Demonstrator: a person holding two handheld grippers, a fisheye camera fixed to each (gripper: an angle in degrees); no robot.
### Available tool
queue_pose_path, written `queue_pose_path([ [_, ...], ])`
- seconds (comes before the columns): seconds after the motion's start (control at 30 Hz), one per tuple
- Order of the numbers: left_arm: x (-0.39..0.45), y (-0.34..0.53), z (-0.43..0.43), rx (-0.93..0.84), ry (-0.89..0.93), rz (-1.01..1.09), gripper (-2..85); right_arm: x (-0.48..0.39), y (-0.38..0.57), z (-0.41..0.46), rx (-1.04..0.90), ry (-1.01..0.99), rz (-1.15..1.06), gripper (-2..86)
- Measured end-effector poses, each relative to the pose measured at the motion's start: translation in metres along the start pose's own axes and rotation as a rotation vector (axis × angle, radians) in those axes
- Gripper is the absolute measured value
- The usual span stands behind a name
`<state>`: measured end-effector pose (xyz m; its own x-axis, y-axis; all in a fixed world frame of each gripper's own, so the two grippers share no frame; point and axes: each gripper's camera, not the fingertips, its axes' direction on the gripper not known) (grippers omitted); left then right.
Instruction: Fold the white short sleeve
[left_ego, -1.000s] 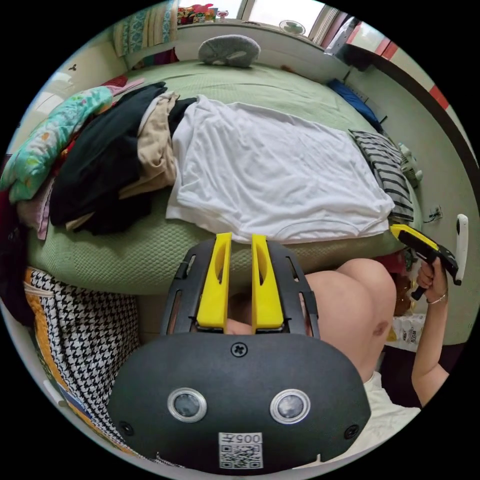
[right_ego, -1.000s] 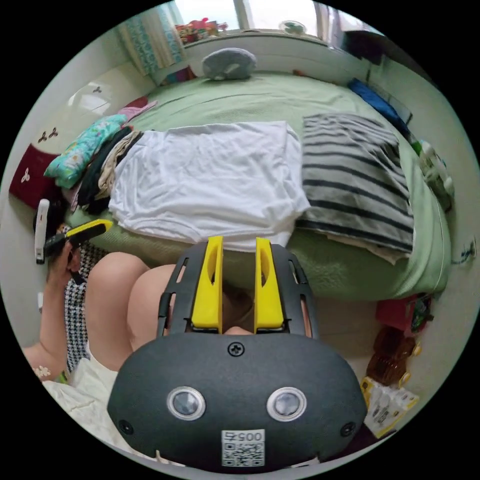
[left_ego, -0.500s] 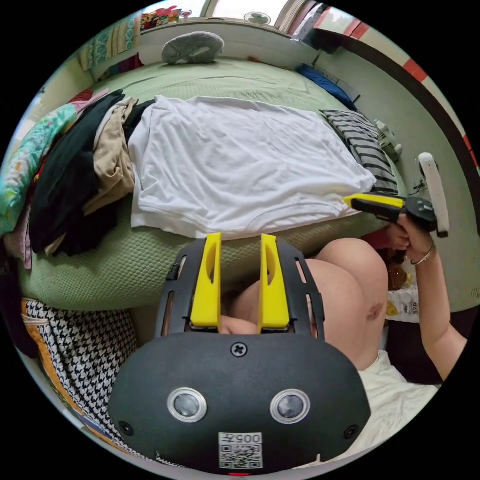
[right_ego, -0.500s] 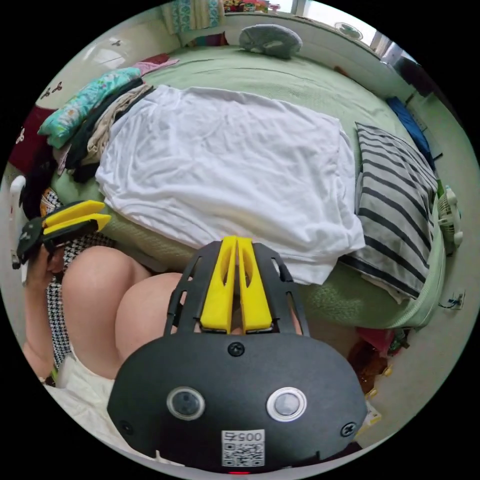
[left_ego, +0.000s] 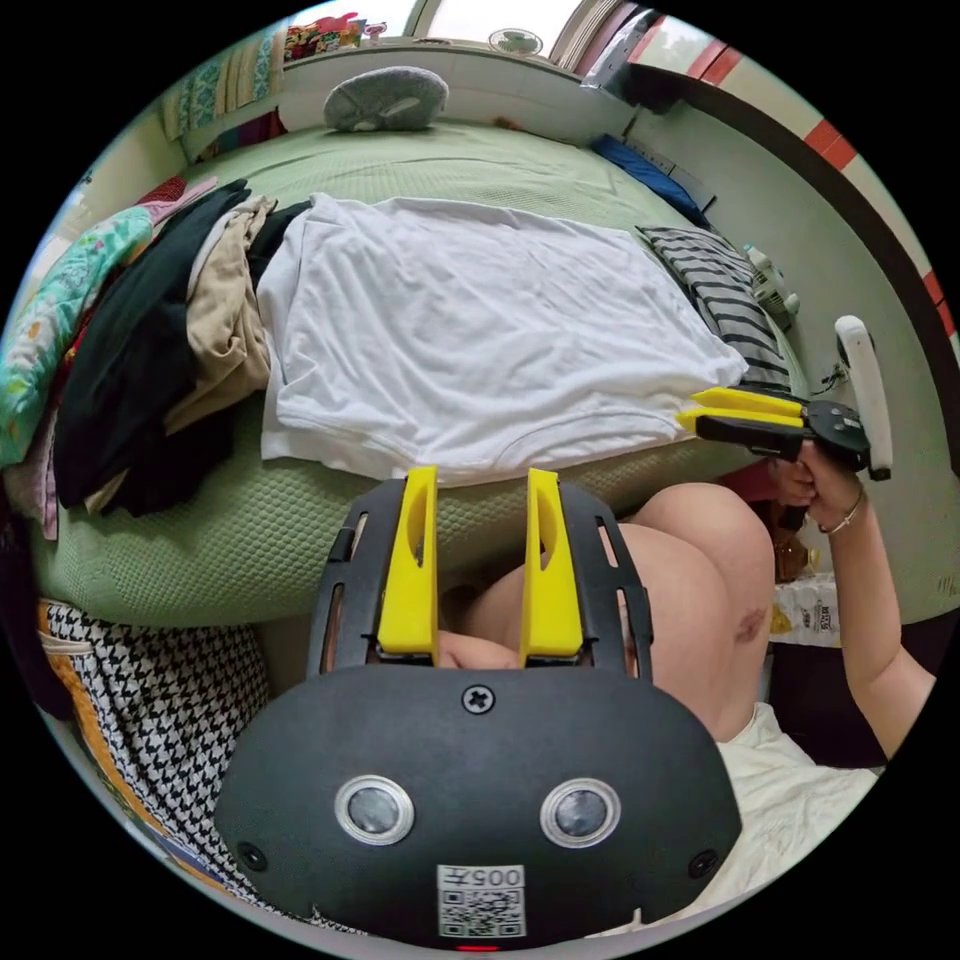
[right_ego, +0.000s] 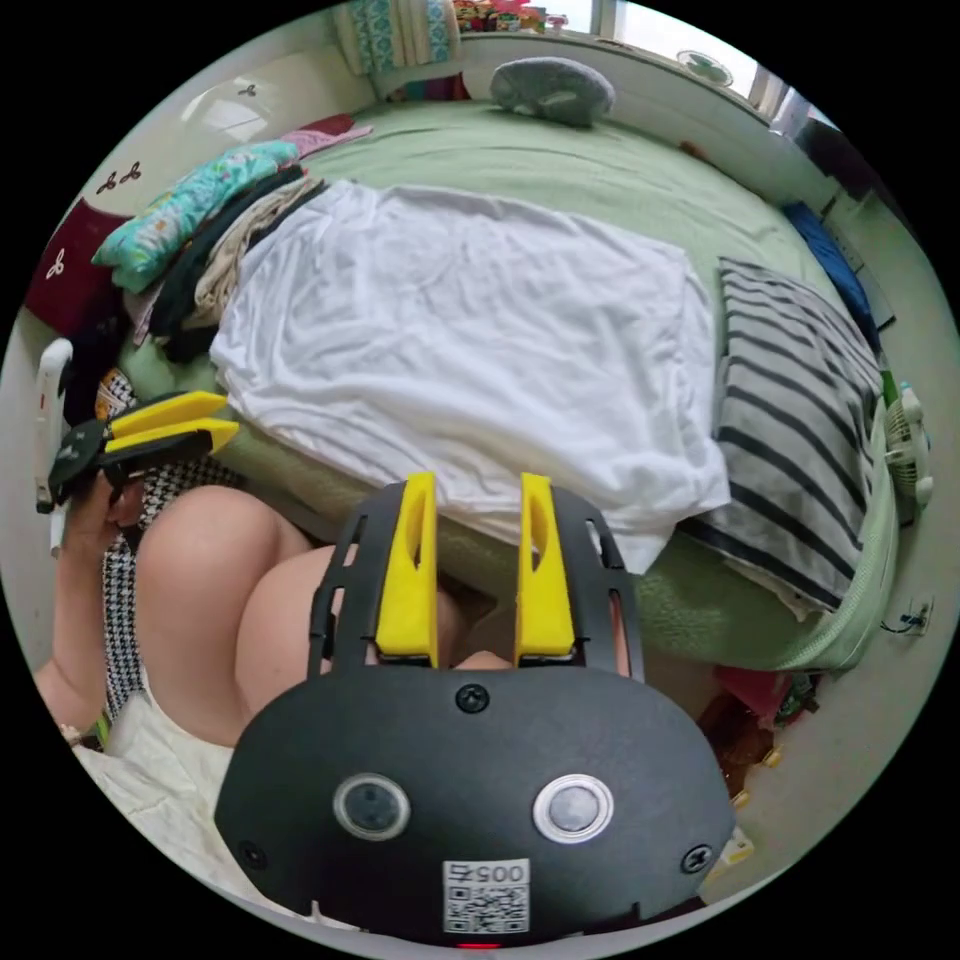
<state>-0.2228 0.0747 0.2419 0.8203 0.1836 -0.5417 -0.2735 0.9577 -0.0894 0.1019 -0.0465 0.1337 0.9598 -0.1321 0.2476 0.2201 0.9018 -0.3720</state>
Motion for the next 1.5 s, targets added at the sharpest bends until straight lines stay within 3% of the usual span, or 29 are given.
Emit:
queue_pose_path([
  [0.2, 0.003, -0.01, -0.002, -0.005, -0.006, 0.007, 13.3, 0.013, -0.003, 0.005, 0.024, 0.005, 0.05, 7.8],
  [0.33, 0.003, -0.015, -0.004, -0.002, -0.004, 0.012, 13.2, 0.031, -0.007, -0.007, 0.03, -0.079, 0.084, 1.1],
  [0.67, 0.005, -0.035, -0.009, 0.021, 0.009, 0.066, 13.7, 0.084, -0.026, -0.06, 0.112, -0.347, 0.179, -0.5],
  [0.93, 0.006, -0.063, -0.008, 0.041, -0.093, 0.089, 16.2, 0.103, -0.05, -0.109, 0.171, -0.382, 0.154, -0.6],
  [1.03, -0.001, -0.075, -0.006, 0.024, -0.096, 0.05, 13.8, 0.107, -0.053, -0.117, 0.177, -0.365, 0.142, -0.6],
  [1.17, -0.022, -0.085, -0.018, 0.057, -0.108, -0.075, 2.8, 0.112, -0.053, -0.118, 0.166, -0.324, 0.129, -0.5],
  [1.37, -0.048, -0.105, -0.057, 0.166, -0.029, -0.129, 0.7, 0.127, -0.057, -0.106, 0.123, -0.317, 0.123, -0.4],
  [1.5, -0.059, -0.163, -0.089, 0.223, -0.048, -0.084, 0.4, 0.142, -0.094, -0.103, 0.114, -0.313, 0.108, -0.4],
])
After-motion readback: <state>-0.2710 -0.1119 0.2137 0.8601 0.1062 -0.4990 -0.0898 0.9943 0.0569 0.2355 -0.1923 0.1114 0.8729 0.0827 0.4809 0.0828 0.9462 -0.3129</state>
